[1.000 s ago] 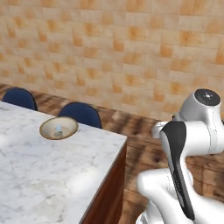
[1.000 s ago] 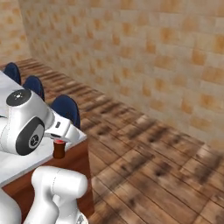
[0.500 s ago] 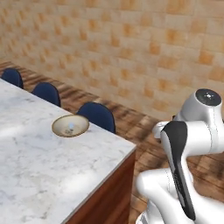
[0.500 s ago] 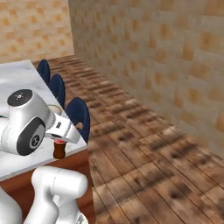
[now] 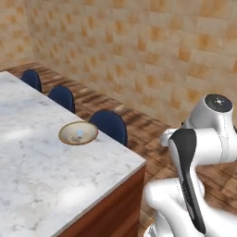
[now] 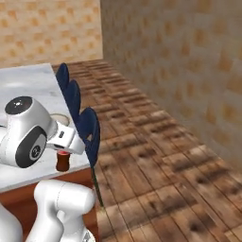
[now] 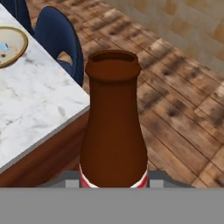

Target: Open the fridge, grab two sodas, and place both sodas inside the bowl with ice on the dining counter.

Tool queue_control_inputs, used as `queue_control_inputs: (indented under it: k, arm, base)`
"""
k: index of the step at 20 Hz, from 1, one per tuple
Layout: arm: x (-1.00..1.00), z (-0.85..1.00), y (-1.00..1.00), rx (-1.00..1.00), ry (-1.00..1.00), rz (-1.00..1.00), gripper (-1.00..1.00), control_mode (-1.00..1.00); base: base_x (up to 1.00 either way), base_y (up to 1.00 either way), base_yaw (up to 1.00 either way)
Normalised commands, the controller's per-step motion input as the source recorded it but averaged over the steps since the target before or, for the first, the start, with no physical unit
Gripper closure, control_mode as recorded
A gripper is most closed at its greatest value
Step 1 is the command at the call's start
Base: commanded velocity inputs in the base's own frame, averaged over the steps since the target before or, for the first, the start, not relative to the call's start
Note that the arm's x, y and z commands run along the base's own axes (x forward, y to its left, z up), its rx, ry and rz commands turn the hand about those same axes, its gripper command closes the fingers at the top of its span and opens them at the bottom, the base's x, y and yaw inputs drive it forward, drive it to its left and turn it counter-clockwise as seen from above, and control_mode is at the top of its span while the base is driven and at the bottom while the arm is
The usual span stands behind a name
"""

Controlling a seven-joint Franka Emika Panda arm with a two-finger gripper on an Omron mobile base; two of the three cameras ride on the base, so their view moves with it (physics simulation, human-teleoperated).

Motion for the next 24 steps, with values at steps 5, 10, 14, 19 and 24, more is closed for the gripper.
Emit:
queue_control_inputs:
  k: [5, 10, 14, 19, 24]
  arm:
    - [0.00, 0.00, 0.00, 0.00, 0.00, 0.00, 1.00, 1.00]
    - [0.00, 0.00, 0.00, 0.00, 0.00, 0.00, 1.00, 1.00]
    - [0.00, 0.00, 0.00, 0.00, 0.00, 0.00, 1.00, 1.00]
    - [0.00, 0.00, 0.00, 0.00, 0.00, 0.00, 1.00, 1.00]
    - [0.00, 0.00, 0.00, 0.00, 0.00, 0.00, 1.00, 1.00]
  base:
    - [0.25, -0.87, 0.32]
    - [0.01, -0.86, 0.35]
    - [-0.05, -0.48, 0.52]
    - [-0.05, -0.50, 0.55]
    - [-0.04, -0.59, 0.52]
